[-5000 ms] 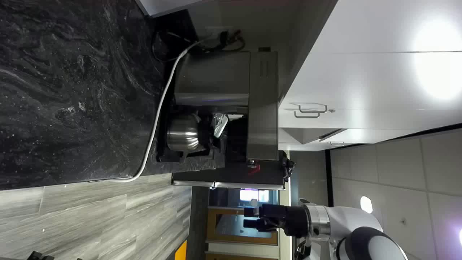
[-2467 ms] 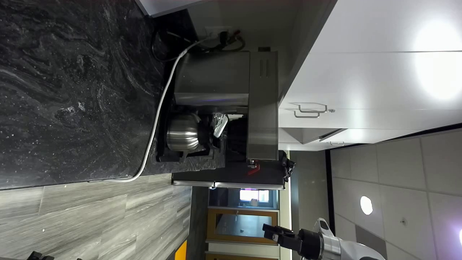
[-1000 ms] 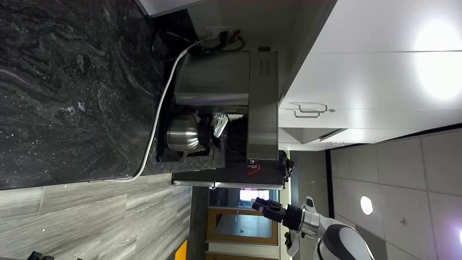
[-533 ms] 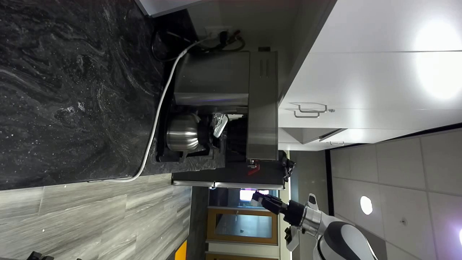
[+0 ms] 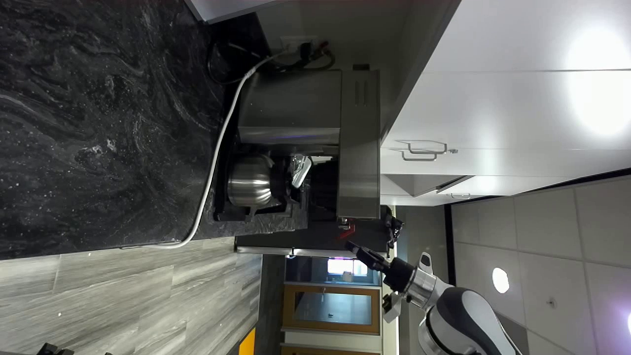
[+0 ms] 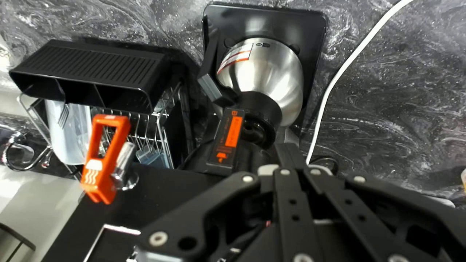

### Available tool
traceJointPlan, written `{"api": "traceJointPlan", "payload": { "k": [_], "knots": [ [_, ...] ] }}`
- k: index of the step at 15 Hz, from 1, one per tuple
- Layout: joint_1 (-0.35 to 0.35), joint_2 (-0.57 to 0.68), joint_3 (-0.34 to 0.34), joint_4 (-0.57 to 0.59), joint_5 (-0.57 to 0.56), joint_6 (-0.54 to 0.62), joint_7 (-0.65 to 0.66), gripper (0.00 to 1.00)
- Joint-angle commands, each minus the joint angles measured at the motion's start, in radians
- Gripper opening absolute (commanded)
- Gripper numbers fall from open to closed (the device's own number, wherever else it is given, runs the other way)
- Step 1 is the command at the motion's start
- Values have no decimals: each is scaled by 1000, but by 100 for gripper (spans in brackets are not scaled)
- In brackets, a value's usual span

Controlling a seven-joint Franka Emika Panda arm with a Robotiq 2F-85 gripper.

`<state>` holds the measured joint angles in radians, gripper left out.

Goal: Turn on the coffeemaker

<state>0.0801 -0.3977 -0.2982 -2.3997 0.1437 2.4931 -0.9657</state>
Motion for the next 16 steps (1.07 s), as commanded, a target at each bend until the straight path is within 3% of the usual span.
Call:
{"api": "traceJointPlan", "payload": {
  "k": [1,16],
  "knots": [
    [-10,9,16,1,16,8,-8,1],
    [25,3,-7,14,123,51,-65,0]
  ]
}}
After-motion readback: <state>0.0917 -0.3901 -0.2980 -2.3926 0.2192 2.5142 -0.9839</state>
